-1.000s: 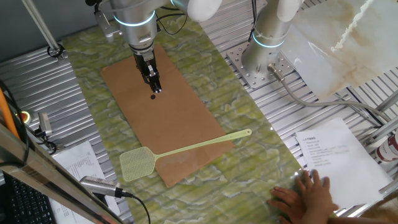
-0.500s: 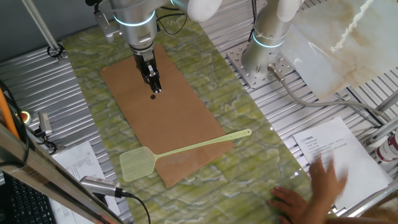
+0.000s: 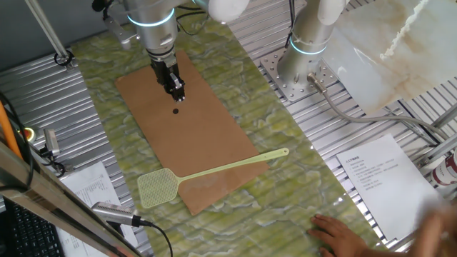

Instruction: Swat with a flyswatter

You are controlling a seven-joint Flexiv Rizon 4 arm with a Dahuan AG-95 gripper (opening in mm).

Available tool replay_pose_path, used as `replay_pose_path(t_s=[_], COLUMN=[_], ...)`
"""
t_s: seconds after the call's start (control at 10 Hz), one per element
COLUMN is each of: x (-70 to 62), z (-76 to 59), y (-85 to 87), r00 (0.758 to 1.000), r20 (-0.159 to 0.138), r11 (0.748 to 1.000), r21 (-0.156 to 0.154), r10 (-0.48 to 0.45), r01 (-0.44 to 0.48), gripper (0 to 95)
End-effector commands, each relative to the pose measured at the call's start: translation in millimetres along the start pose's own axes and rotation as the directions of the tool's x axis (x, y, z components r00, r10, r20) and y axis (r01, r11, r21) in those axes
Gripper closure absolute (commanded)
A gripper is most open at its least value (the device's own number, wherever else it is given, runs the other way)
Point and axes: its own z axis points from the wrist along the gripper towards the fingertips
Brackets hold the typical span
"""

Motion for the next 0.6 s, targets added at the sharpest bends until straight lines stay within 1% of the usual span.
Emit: replay_pose_path(t_s=[0.1,0.2,0.4,0.6], x=[-0.4,-1.4,-4.2,-4.8], z=[0.4,1.8,5.7,6.7], y=[1.2,3.6,10.5,12.3], r00=[0.973,0.971,0.973,0.973], r20=[-0.018,-0.021,-0.020,-0.019], r11=[0.972,0.971,0.973,0.973], r21=[-0.041,-0.030,-0.025,-0.024], r10=[-0.231,-0.237,-0.229,-0.231], r01=[0.231,0.237,0.228,0.230], gripper=[95.0,95.0,95.0,95.0])
